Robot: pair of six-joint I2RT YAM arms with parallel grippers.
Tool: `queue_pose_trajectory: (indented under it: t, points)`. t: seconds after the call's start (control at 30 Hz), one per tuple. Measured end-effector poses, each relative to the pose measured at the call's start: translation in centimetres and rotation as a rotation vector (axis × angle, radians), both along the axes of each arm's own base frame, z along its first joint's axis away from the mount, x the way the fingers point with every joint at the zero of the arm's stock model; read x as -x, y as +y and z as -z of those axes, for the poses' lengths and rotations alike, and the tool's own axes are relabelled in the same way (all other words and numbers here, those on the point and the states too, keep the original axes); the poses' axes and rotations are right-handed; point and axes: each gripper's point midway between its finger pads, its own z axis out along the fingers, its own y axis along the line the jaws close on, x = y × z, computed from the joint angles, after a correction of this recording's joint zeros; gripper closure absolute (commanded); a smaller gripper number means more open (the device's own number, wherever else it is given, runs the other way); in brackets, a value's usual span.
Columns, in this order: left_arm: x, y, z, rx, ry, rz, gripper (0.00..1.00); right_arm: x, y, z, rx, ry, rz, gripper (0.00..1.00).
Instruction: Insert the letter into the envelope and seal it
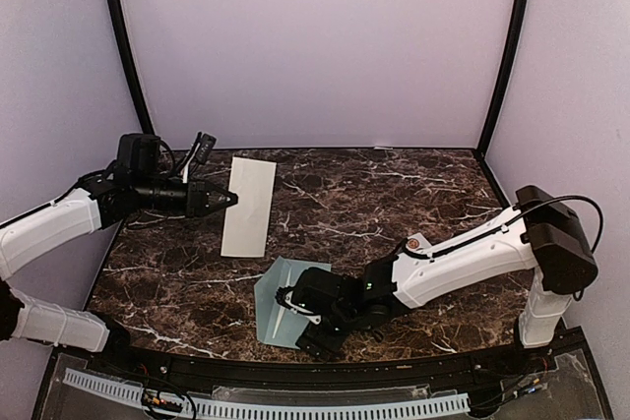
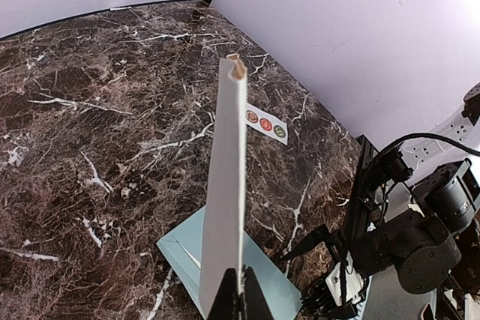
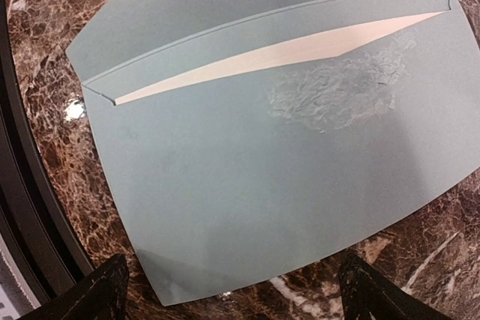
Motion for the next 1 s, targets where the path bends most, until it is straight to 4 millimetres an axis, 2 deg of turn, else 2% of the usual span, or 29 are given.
queue_pose_trajectory:
  t: [0.27, 0.6, 0.7, 0.87, 1.0]
  points:
    - [-0.2, 0.1, 0.4, -0.005, 0.012, -0.004, 1.0, -0.1, -0.5, 0.5, 0.048, -0.044, -0.022, 0.06]
    - [-0.1, -0.3, 1.2, 0.016, 0.077, 0.002, 1.0, -2.1, -0.6, 0.2, 0.063, -0.116, 0.019, 0.07]
    - [0.1, -0.6, 2.3, 0.044, 0.144, 0.006, 1.0, -3.1, -0.8, 0.2, 0.06, -0.119, 0.045, 0.07]
    - [0.8, -1.0, 5.3, 0.067, 0.315, 0.0, 1.0, -4.4, -1.1, 0.2, 0.045, -0.118, 0.077, 0.06]
    - [1.6, -1.1, 7.6, 0.077, 0.458, -0.024, 1.0, -4.5, -2.4, 0.0, 0.012, -0.08, 0.095, 0.06]
